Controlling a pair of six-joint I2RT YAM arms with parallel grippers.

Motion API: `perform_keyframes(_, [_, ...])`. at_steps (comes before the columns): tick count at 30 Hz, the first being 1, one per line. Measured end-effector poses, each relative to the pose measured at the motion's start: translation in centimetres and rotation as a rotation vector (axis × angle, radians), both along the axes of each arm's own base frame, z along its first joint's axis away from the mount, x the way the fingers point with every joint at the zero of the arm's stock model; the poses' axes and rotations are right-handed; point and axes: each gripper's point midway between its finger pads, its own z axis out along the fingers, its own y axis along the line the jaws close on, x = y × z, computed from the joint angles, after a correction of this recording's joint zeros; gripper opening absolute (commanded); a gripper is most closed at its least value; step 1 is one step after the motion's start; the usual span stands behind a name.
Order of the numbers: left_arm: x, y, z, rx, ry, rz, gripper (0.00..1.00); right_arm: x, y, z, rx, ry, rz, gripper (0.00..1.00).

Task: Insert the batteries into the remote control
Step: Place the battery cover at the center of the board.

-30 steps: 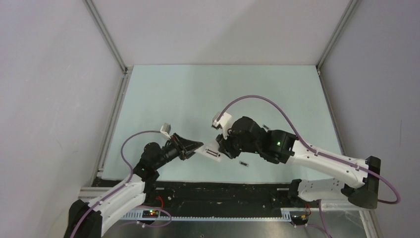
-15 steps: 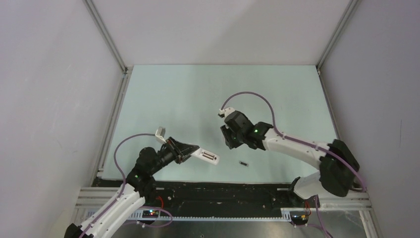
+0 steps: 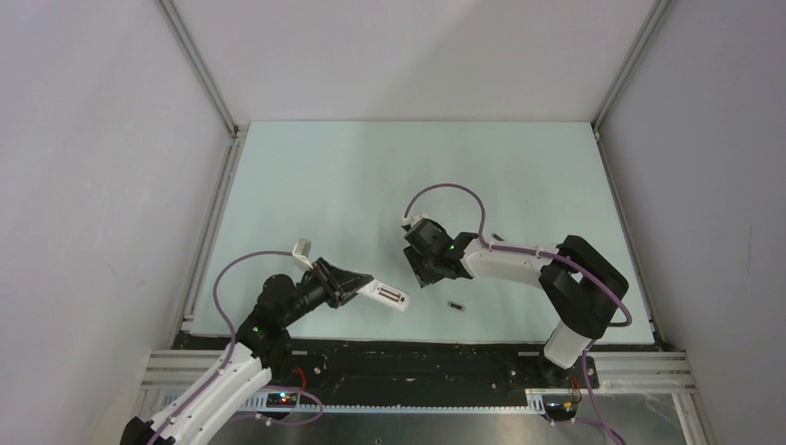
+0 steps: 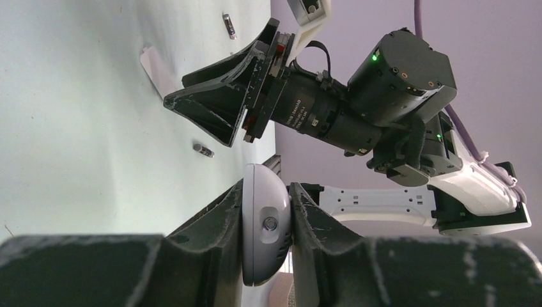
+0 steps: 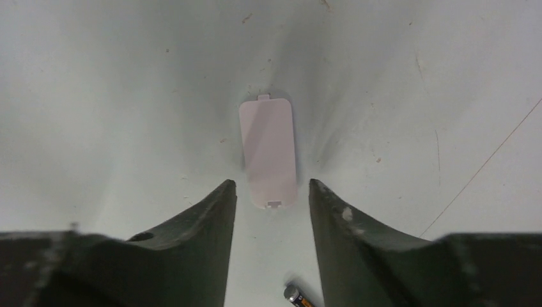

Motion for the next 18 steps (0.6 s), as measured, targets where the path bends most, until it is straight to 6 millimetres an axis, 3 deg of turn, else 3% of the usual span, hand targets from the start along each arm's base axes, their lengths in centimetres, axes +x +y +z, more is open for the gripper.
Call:
perform_keyframes(9, [0.0, 0.0, -0.1, 0.004, 0.003, 0.000, 0.00, 0.0, 0.0, 0.5, 0.015, -0.007, -0.005, 0.61])
perform_keyframes(18, [0.0, 0.0, -0.7, 0.026, 0.011, -0.003, 0.00, -0.6, -1.6, 6.0, 0.146, -0.099, -0.030, 0.63])
